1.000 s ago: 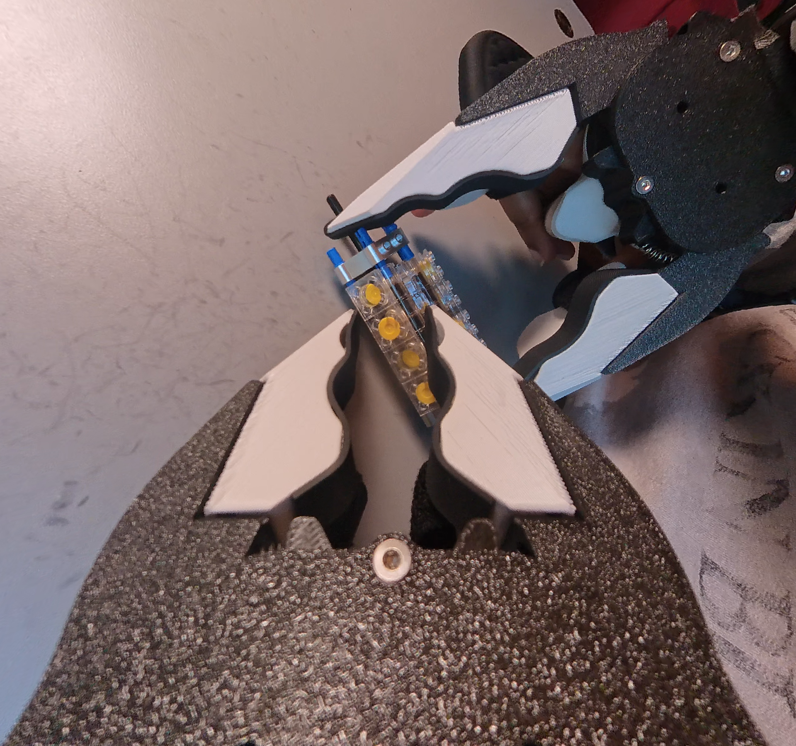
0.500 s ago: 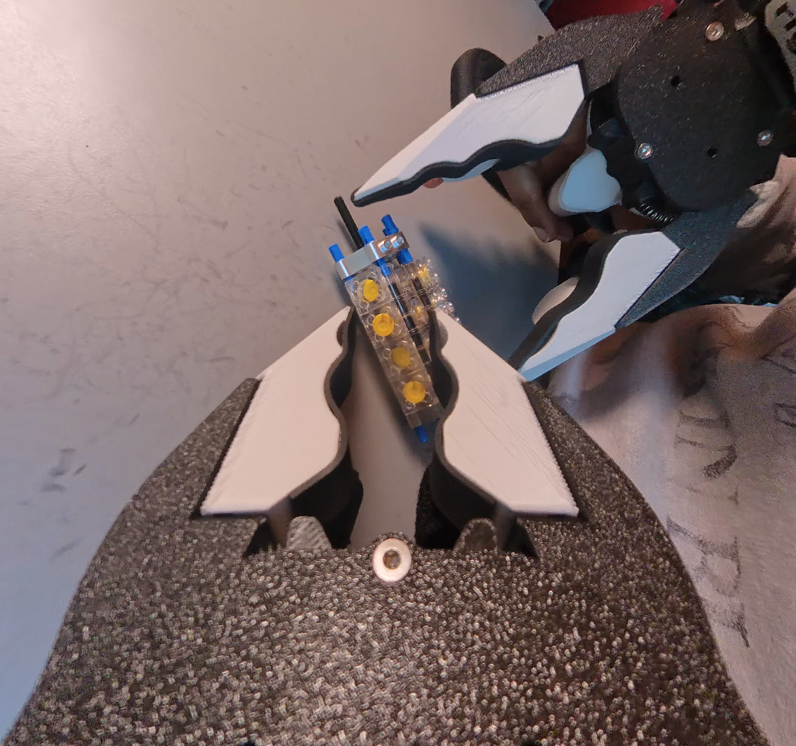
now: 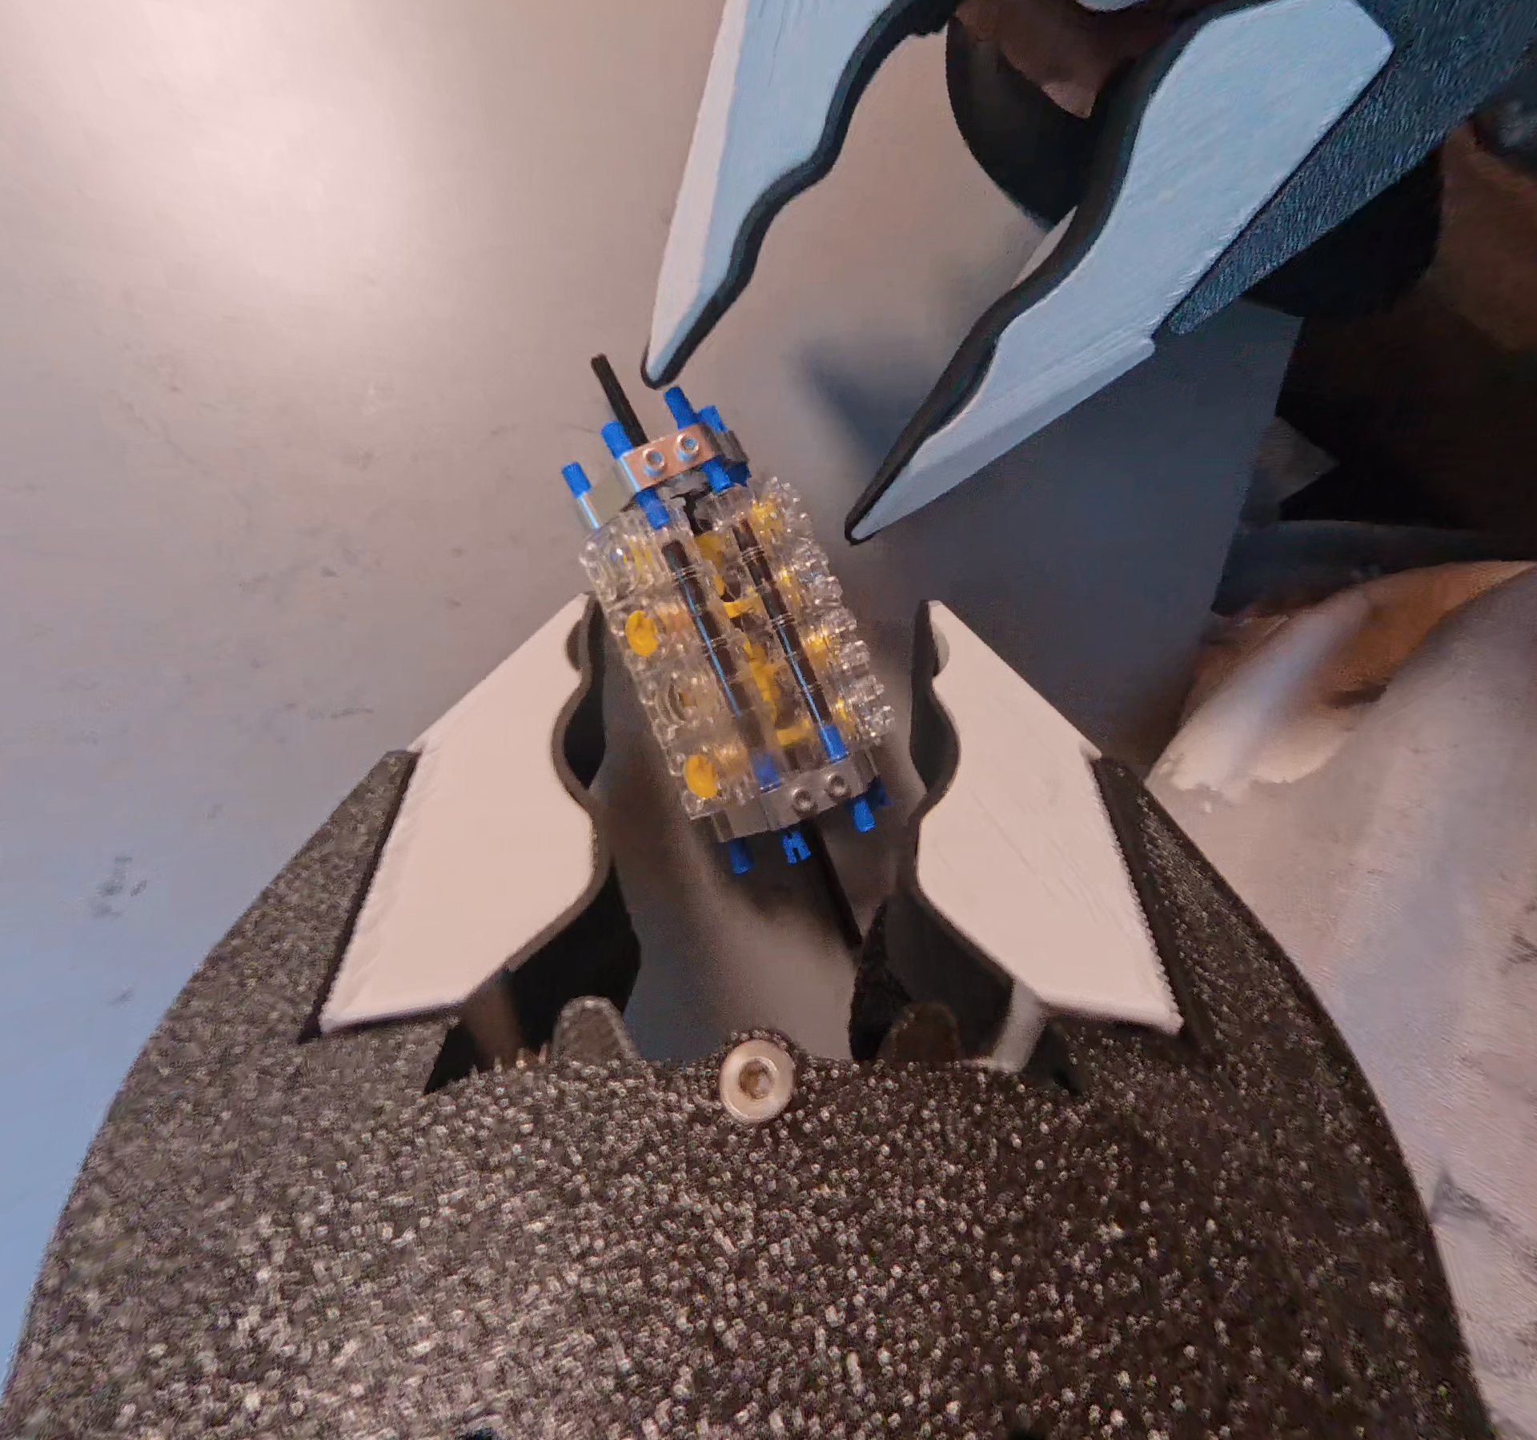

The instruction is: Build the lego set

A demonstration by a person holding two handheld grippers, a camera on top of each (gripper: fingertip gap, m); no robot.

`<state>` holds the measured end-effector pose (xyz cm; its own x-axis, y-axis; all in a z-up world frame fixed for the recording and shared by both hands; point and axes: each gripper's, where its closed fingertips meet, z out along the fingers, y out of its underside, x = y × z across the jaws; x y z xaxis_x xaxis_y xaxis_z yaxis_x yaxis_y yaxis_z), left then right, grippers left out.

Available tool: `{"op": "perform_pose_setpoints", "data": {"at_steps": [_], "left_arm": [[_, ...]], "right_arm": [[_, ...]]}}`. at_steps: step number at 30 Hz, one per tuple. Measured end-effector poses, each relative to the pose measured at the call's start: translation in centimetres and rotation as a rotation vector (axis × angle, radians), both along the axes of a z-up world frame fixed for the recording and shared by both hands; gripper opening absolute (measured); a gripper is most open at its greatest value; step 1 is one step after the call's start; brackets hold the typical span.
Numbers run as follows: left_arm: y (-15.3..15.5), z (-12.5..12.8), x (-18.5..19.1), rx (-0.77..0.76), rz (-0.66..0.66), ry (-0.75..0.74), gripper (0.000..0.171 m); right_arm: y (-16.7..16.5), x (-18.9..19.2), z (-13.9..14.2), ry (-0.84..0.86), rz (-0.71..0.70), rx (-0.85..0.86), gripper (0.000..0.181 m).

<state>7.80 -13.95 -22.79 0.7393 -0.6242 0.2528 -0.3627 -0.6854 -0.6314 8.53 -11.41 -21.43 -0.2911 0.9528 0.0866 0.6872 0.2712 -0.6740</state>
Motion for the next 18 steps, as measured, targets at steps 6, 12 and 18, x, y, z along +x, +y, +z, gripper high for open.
{"op": "perform_pose_setpoints", "data": {"at_steps": [6, 12, 18], "left_arm": [[0.2, 0.0, -1.0, -0.048, -0.101, -0.062, 0.051], [1.5, 0.9, -3.4, -0.014, -0.172, -0.085, 0.048], [0.5, 3.9, -2.4, 0.227, -0.255, 0.052, 0.035]], "right_arm": [[0.1, -0.2, -0.1, 0.024, 0.152, -0.003, 0.027], [-0.1, -0.1, -0.5, 0.043, 0.185, 0.039, 0.02], [0.4, -0.2, -0.6, 0.071, 0.136, 0.054, 0.008]]}}
